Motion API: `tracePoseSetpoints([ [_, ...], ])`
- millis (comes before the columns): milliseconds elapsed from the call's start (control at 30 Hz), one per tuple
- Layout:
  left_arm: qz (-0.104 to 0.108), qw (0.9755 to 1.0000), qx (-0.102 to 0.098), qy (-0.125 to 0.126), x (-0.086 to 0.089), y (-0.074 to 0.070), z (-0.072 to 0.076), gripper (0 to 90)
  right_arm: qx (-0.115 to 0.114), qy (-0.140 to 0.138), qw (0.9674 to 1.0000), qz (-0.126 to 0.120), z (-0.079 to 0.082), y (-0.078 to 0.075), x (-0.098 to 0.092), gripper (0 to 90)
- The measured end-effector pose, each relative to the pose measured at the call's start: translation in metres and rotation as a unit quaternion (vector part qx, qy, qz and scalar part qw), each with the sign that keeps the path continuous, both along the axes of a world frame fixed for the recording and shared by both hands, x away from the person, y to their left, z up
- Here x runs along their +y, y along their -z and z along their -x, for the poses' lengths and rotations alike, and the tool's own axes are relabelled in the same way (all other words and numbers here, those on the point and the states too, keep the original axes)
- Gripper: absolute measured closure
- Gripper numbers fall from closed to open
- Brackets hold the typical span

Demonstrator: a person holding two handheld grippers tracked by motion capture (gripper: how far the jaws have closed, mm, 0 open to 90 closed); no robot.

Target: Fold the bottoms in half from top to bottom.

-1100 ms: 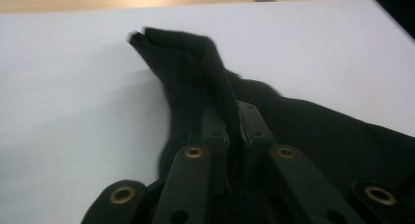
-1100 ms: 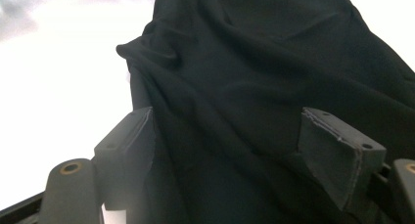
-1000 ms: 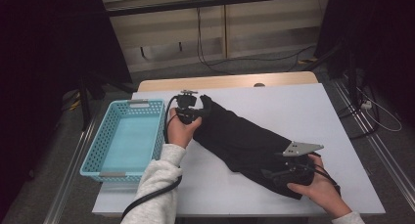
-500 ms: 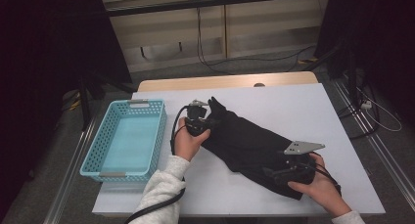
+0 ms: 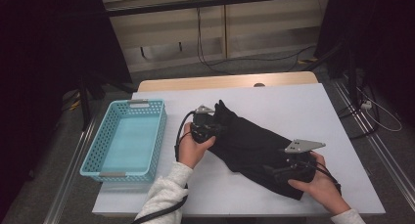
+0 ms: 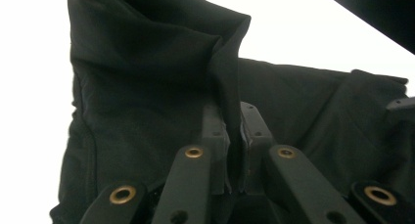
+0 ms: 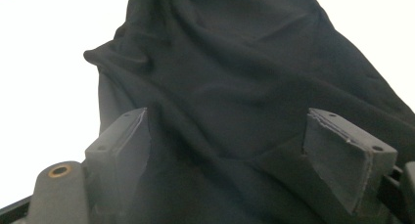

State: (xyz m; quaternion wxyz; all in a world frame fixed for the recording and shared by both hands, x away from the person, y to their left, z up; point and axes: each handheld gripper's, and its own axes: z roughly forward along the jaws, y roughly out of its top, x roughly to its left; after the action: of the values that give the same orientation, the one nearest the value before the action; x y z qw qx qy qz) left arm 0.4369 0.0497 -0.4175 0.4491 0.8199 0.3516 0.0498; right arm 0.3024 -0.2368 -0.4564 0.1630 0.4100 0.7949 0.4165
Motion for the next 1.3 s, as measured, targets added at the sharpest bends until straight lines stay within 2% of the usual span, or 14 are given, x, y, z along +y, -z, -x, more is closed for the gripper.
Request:
tracePoseSetpoints([
  [100, -0.004, 0.9999, -0.001, 0.013, -0.007, 0.001, 0.005, 84.0, -0.002, 0.003, 1.0, 0.001, 0.0, -0.001, -0.002, 17.8],
  [133, -0.012, 0.9997, -0.002, 0.021, -0.009, 0.002, 0.006, 84.0, -0.002, 0.003, 1.0, 0.002, 0.0, 0.0, -0.002, 17.8],
  [567, -0.028, 0.9989, -0.003, 0.036, -0.015, 0.007, 0.011, 83.7, -0.005, 0.007, 0.9999, 0.006, 0.002, 0.0, -0.003, 18.0],
  [633, -0.028, 0.9989, -0.004, 0.037, -0.015, 0.006, 0.012, 83.7, -0.005, 0.008, 0.9999, 0.005, 0.002, 0.0, -0.003, 18.0],
  [667, -0.027, 0.9992, -0.005, 0.028, -0.016, 0.006, 0.013, 83.7, -0.005, 0.008, 0.9999, 0.005, 0.002, 0.0, -0.003, 18.0],
  [1300, -0.026, 0.9969, 0.002, 0.074, -0.032, 0.002, 0.029, 83.5, -0.011, 0.031, 0.9995, 0.004, 0.0, 0.001, -0.009, 18.2],
])
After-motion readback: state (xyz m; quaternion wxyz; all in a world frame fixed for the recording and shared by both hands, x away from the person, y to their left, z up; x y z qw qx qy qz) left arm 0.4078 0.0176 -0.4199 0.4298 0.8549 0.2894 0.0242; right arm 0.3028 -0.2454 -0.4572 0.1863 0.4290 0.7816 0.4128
